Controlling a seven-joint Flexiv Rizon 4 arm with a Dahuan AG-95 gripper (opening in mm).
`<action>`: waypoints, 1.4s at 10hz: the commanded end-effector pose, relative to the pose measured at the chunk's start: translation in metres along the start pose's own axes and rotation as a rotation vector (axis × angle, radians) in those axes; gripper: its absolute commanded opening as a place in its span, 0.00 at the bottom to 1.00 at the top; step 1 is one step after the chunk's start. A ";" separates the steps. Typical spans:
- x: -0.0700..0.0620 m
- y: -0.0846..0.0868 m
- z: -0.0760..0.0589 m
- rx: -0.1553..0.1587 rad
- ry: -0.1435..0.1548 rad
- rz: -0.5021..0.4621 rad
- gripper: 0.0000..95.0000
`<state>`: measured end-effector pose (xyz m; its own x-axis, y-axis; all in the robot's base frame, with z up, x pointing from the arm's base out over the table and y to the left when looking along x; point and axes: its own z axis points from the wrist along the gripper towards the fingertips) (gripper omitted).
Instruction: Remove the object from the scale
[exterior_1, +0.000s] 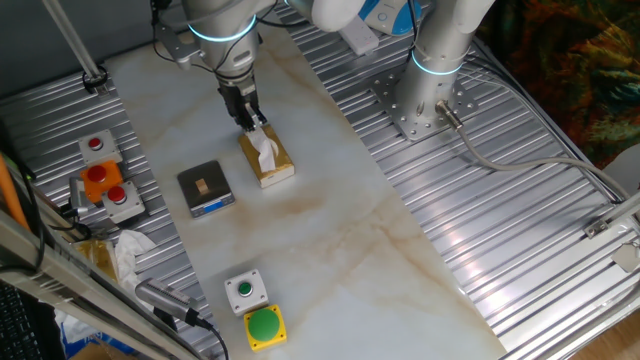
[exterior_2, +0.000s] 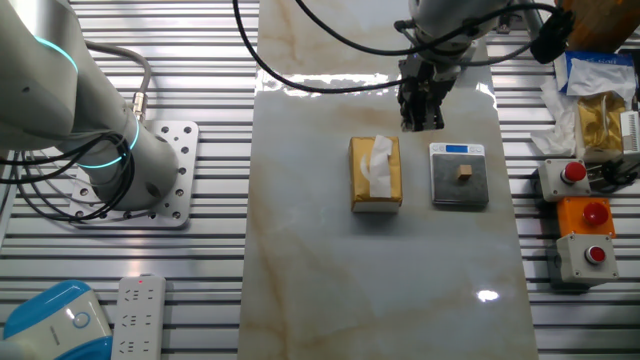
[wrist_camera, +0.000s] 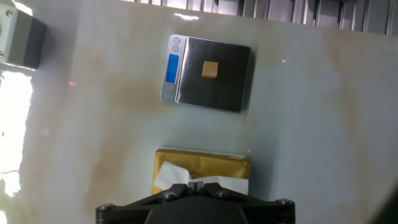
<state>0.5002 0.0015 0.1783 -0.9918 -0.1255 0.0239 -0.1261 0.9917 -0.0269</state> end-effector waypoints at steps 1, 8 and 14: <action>-0.011 -0.012 0.016 0.000 -0.007 -0.018 0.00; -0.054 -0.029 0.080 0.003 -0.019 -0.039 0.00; -0.088 -0.026 0.113 0.002 -0.027 -0.036 0.00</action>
<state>0.5894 -0.0157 0.0628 -0.9868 -0.1618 -0.0028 -0.1616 0.9864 -0.0295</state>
